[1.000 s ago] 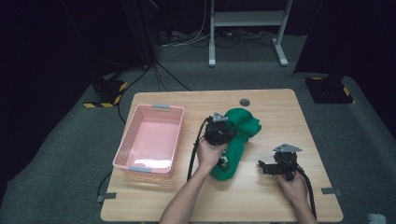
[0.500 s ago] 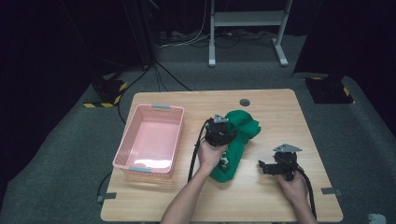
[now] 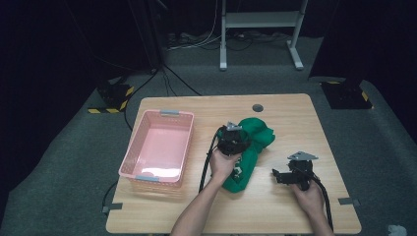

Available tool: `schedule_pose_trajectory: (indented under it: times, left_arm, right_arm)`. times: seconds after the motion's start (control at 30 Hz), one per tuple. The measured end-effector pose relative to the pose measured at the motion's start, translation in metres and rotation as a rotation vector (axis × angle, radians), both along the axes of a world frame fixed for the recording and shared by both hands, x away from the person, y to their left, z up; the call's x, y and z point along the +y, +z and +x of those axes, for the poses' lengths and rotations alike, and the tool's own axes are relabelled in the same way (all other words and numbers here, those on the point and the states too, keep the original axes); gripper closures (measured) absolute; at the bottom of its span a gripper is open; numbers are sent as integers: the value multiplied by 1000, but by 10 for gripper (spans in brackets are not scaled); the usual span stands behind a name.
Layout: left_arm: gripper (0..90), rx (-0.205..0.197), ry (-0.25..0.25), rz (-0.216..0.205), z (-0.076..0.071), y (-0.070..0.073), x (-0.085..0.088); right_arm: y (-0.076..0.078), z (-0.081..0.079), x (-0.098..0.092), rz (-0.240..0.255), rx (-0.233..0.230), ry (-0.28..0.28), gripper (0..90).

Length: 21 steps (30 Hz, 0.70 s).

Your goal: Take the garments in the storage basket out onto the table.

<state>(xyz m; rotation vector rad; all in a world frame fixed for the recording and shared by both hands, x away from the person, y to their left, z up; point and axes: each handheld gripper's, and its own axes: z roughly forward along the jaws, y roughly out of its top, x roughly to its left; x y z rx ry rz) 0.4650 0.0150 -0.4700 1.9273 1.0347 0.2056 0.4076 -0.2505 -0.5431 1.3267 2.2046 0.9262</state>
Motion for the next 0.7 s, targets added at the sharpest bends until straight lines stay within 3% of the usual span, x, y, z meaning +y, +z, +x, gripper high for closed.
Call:
schedule_pose_trajectory:
  times: [0.7]
  left_arm:
    - [726, 25, 0, 4, 4, -10, -5]
  right_arm:
    - [0, 0, 0, -1, 0, 1, 41]
